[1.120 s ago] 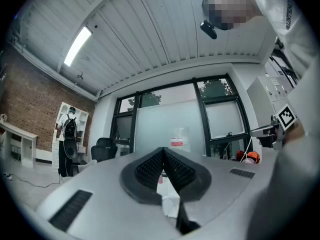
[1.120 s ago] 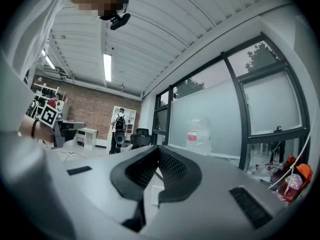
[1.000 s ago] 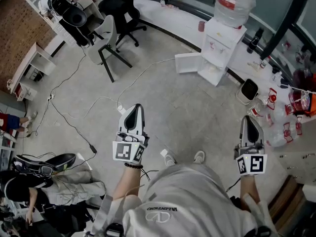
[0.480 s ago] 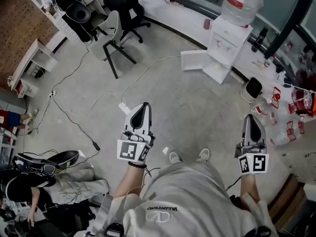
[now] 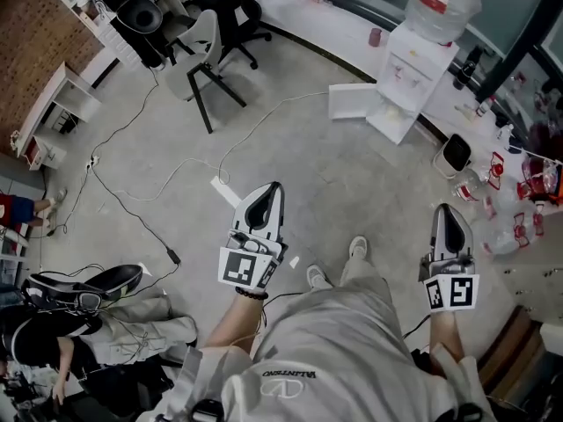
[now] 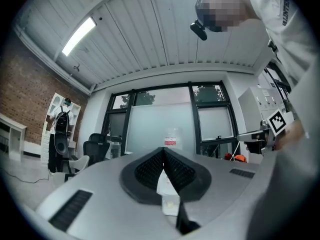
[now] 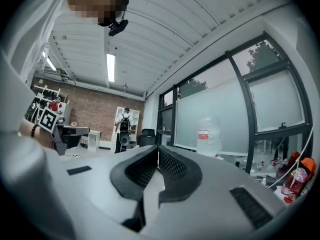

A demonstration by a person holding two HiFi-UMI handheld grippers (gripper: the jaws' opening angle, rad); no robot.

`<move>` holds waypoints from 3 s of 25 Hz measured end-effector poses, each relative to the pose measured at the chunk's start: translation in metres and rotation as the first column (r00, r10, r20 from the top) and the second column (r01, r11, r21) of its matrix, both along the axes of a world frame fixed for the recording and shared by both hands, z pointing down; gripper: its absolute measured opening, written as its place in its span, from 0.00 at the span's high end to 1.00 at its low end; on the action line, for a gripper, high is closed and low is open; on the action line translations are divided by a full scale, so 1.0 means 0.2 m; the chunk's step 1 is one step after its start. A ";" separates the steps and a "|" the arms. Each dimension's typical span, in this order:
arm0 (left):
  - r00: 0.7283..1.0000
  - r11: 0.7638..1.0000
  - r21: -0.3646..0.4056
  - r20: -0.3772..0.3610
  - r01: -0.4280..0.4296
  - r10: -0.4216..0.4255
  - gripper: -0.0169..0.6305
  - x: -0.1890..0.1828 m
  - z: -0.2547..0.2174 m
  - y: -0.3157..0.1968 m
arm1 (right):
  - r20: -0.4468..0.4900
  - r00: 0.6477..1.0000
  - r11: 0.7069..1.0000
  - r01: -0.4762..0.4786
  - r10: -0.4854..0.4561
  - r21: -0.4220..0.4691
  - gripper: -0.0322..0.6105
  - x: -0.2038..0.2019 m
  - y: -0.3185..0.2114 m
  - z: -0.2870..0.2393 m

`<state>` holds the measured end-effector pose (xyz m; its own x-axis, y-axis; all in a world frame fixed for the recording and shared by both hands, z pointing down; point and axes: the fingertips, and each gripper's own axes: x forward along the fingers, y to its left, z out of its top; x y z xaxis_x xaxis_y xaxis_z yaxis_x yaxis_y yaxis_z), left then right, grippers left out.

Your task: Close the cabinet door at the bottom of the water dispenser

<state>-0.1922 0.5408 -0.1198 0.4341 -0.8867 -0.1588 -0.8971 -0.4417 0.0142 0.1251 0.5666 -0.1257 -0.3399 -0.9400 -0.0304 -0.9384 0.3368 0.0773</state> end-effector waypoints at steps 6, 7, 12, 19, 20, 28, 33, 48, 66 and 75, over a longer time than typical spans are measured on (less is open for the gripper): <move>1.000 1.000 -0.008 -0.018 -0.015 0.015 0.97 0.05 0.03 -0.07 | -0.006 1.000 1.000 0.007 -0.007 0.008 0.92 0.00 -0.07 -0.01; 1.000 1.000 -0.008 -0.015 -0.018 0.018 0.97 0.06 0.02 -0.08 | -0.005 1.000 1.000 0.010 -0.010 0.009 0.92 0.00 -0.09 -0.01; 1.000 1.000 -0.001 0.007 -0.018 0.018 0.97 0.11 0.00 -0.20 | 0.009 0.999 0.999 0.031 -0.031 0.007 0.92 0.03 -0.24 0.01; 1.000 1.000 -0.004 0.027 0.014 -0.014 0.97 0.18 -0.02 -0.48 | 0.016 0.997 0.997 0.075 -0.075 0.010 0.92 0.07 -0.53 0.00; 1.000 1.000 -0.005 0.026 0.017 -0.017 0.97 0.20 -0.02 -0.52 | 0.017 0.997 0.997 0.078 -0.078 0.010 0.92 0.08 -0.58 0.00; 0.999 1.000 0.000 0.019 0.028 -0.028 0.97 0.33 -0.03 -0.85 | 0.018 0.991 0.991 0.134 -0.134 0.018 0.92 0.16 -0.98 -0.02; 0.998 0.998 -0.007 0.025 0.058 -0.058 0.97 0.38 0.00 -0.98 | 0.015 0.981 0.981 0.193 -0.193 0.018 0.92 0.17 -1.15 0.01; 0.996 0.992 -0.085 0.029 0.092 -0.090 0.97 0.24 0.12 -1.33 | 0.041 0.971 0.971 0.237 -0.237 -0.011 0.92 0.00 -1.55 0.08; 0.988 0.987 -0.064 0.037 -0.147 0.150 0.97 -0.01 0.13 -2.22 | 0.029 0.995 0.995 0.097 -0.097 -0.012 0.92 -0.41 -2.19 0.10; 0.977 0.975 -0.079 0.029 -0.208 0.211 0.97 0.13 0.16 -2.45 | 0.007 0.994 0.994 0.105 -0.105 -0.014 0.92 -0.39 -2.39 0.11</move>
<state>-0.1659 0.0516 -0.0879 0.6159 -0.7842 -0.0758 -0.7851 -0.6189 0.0234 0.0477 0.0877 -0.1033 -0.4368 -0.8994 -0.0199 -0.8981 0.4347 0.0665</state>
